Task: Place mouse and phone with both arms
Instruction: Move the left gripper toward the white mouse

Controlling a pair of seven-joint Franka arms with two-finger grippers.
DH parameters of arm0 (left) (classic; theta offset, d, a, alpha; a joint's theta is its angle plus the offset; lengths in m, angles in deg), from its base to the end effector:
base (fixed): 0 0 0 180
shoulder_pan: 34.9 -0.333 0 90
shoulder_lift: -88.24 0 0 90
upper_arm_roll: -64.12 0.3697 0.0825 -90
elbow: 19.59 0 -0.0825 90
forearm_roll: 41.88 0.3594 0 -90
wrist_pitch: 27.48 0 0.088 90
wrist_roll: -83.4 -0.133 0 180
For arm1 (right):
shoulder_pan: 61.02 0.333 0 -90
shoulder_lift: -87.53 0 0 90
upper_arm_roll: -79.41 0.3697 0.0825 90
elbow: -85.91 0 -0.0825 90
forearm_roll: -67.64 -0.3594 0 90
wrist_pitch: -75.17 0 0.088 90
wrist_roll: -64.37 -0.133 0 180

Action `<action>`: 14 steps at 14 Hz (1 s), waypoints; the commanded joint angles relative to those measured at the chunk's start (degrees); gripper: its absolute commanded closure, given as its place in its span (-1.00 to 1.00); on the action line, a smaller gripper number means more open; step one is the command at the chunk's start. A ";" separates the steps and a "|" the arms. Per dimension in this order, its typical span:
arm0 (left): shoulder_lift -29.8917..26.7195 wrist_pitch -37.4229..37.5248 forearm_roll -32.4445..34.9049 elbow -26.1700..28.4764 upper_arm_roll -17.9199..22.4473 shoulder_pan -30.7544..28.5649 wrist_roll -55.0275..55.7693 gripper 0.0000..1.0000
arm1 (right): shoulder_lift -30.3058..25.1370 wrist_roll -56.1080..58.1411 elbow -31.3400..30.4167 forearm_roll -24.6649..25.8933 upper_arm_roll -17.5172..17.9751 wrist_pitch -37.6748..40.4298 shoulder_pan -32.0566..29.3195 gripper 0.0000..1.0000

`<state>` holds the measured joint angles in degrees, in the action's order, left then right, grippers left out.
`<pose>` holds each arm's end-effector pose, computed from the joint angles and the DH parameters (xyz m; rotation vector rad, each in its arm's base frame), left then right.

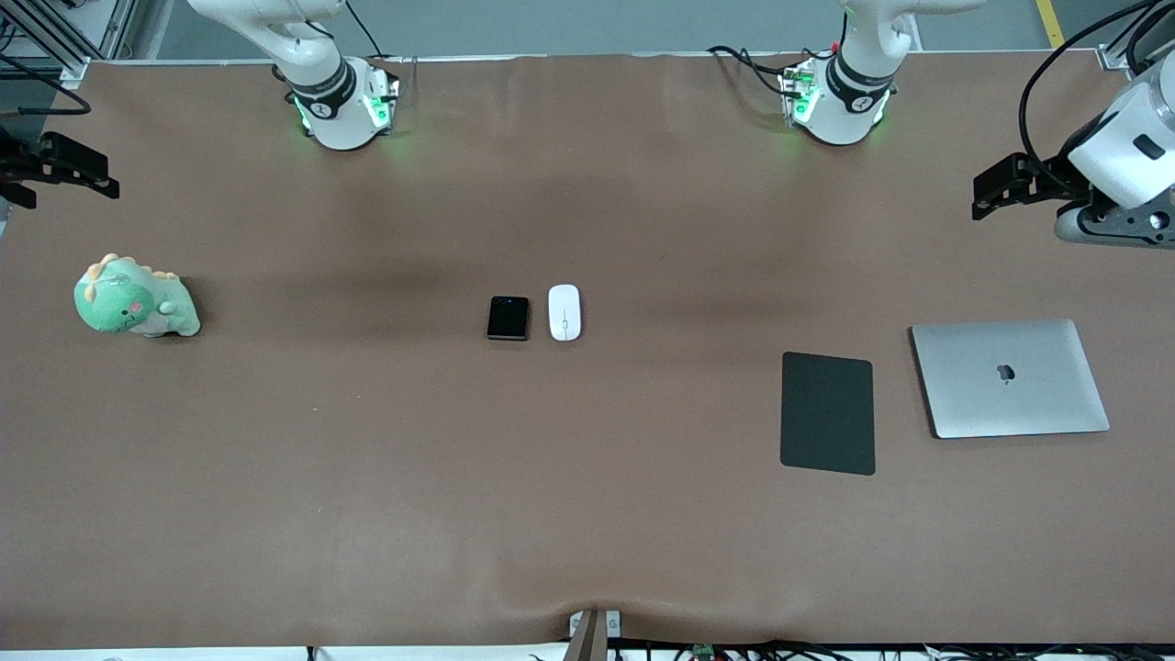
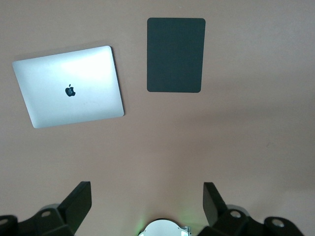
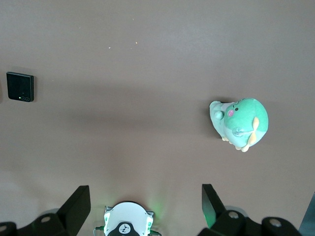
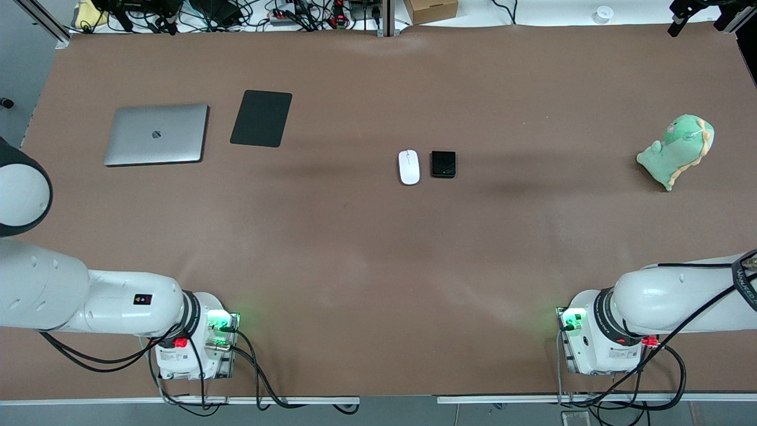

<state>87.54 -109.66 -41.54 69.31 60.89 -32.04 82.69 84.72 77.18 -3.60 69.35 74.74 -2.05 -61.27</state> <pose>0.5054 -0.0533 0.6559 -3.1203 0.1845 0.1637 0.4810 -0.0472 0.6636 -3.1233 -0.2095 0.2629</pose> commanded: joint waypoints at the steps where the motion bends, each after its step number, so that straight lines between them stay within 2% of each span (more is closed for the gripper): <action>1: 0.52 -0.60 -0.08 -1.00 0.15 -0.04 -1.22 -1.00 | 0.17 0.11 1.17 -0.48 0.18 0.84 0.78 -1.00; 5: 1.31 -0.52 -0.78 -1.61 0.06 0.75 -0.34 -1.00 | 0.26 0.02 1.96 -0.48 0.18 0.58 1.49 -1.00; 8: 4.38 -0.52 -1.04 -4.95 -0.46 1.19 0.62 -1.00 | 0.26 0.11 2.05 -0.40 0.18 0.41 1.04 -1.00; 11: 5.52 -0.61 -0.87 -4.96 -1.08 4.69 8.34 -1.00 | 0.26 0.02 2.05 -0.39 0.18 0.41 1.48 -1.00; 14: 7.11 -1.48 -1.04 -4.70 -1.08 8.21 10.55 -1.00 | 0.26 0.11 2.05 -0.40 0.18 0.32 1.57 -1.00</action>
<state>93.23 -110.83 -41.66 65.99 59.83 -25.25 91.65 84.72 77.18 -2.57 69.32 75.09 -2.14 -60.03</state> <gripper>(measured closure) 0.000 0.000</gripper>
